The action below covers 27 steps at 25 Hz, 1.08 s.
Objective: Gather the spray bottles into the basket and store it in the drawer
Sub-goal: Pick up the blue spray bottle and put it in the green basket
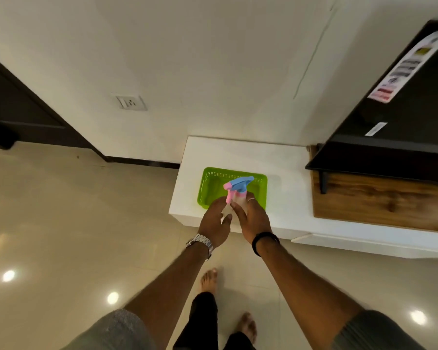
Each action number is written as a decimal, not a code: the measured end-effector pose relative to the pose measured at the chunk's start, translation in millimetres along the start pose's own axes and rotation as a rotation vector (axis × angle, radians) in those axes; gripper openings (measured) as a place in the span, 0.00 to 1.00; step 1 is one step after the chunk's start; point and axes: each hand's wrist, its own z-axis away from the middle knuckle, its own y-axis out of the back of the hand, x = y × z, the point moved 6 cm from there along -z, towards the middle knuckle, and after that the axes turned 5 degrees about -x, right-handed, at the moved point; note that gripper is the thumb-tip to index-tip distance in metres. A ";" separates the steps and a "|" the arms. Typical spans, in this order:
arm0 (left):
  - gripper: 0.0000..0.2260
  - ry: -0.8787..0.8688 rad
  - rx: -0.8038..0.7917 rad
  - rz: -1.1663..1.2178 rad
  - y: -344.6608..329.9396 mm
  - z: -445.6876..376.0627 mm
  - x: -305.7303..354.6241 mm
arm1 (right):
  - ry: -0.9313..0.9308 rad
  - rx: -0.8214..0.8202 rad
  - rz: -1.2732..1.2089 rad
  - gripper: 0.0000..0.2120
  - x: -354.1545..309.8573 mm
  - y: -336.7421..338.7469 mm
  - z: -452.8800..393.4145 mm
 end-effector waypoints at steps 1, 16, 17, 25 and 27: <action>0.25 -0.011 0.006 -0.013 2.0 -19.2 -11.3 | -0.011 0.006 -0.008 0.17 8.7 -9.7 -18.8; 0.28 -0.043 -0.013 -0.330 33.3 -185.6 -168.0 | -0.053 -0.003 0.083 0.21 95.6 -123.2 -183.7; 0.28 -0.051 -0.017 -0.316 30.9 -184.5 -170.0 | -0.050 -0.004 0.083 0.21 96.1 -126.0 -185.0; 0.31 -0.034 0.003 -0.288 19.8 -183.7 -175.7 | -0.017 0.003 0.140 0.21 90.5 -135.8 -191.5; 0.31 -0.042 -0.007 -0.304 18.3 -183.9 -175.8 | -0.016 -0.007 0.133 0.21 90.8 -134.6 -192.7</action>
